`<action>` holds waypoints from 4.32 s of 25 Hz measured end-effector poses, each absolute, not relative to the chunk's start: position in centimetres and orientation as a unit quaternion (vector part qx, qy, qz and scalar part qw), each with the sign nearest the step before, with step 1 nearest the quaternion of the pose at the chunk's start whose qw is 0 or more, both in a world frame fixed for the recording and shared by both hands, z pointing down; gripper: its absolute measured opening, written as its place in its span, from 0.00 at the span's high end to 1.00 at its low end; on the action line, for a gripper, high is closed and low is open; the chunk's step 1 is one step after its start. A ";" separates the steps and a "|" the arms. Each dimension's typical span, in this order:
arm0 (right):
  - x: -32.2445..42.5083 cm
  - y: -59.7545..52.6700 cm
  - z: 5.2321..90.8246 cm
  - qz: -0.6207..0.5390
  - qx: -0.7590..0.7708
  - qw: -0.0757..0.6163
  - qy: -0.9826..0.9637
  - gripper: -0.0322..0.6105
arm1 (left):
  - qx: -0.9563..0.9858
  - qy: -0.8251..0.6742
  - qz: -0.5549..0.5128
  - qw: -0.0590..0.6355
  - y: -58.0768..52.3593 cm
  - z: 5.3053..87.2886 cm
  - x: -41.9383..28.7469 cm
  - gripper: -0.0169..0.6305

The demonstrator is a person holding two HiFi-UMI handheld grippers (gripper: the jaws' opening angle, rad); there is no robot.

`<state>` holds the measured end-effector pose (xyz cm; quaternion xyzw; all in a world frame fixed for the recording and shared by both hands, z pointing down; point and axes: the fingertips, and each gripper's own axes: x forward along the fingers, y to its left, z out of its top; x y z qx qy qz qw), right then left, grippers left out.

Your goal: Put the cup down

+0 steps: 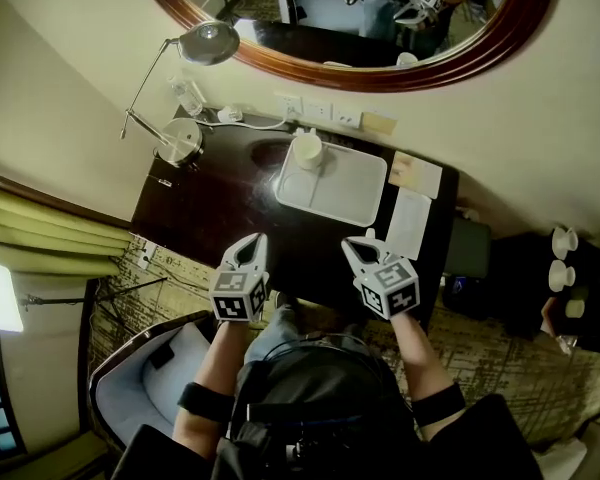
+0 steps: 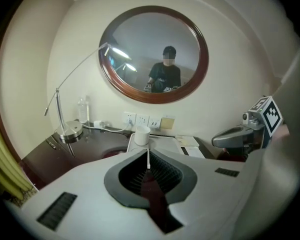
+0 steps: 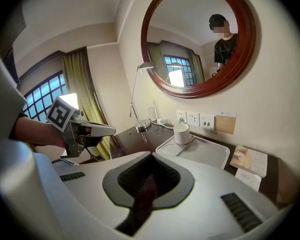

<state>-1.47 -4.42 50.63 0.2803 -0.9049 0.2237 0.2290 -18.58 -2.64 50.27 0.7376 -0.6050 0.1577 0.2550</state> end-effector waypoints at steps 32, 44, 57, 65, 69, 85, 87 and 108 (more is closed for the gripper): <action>-9.1 -12.1 55.7 0.248 0.361 0.235 -0.868 0.95 | 0.830 -0.415 0.299 0.221 -29.9 64.4 -12.3 0.09; -7.6 -11.7 57.3 0.268 0.378 0.224 -0.858 0.95 | 0.820 -0.415 0.337 0.204 -32.7 67.5 -12.0 0.32; -5.7 -10.6 57.1 0.274 0.377 0.219 -0.857 0.95 | 0.827 -0.414 0.337 0.175 -31.3 65.1 -11.3 0.33; -3.0 -9.1 55.5 0.261 0.363 0.229 -0.865 0.95 | 0.824 -0.425 0.331 0.178 -25.1 61.3 -9.9 0.33; -1.0 -8.4 54.9 0.244 0.358 0.234 -0.870 0.95 | 0.815 -0.442 0.322 0.193 -21.1 59.7 -9.1 0.33; 5.5 -4.7 53.4 0.235 0.322 0.247 -0.883 0.95 | 0.784 -0.488 0.320 0.214 -8.9 61.4 -5.6 0.33; 6.3 -4.5 53.5 0.231 0.319 0.252 -0.884 0.95 | 0.779 -0.493 0.318 0.220 -8.2 62.2 -5.4 0.33; 8.8 -3.0 54.8 0.220 0.290 0.284 -0.887 0.95 | 0.768 -0.504 0.326 0.221 -6.1 68.6 -4.0 0.33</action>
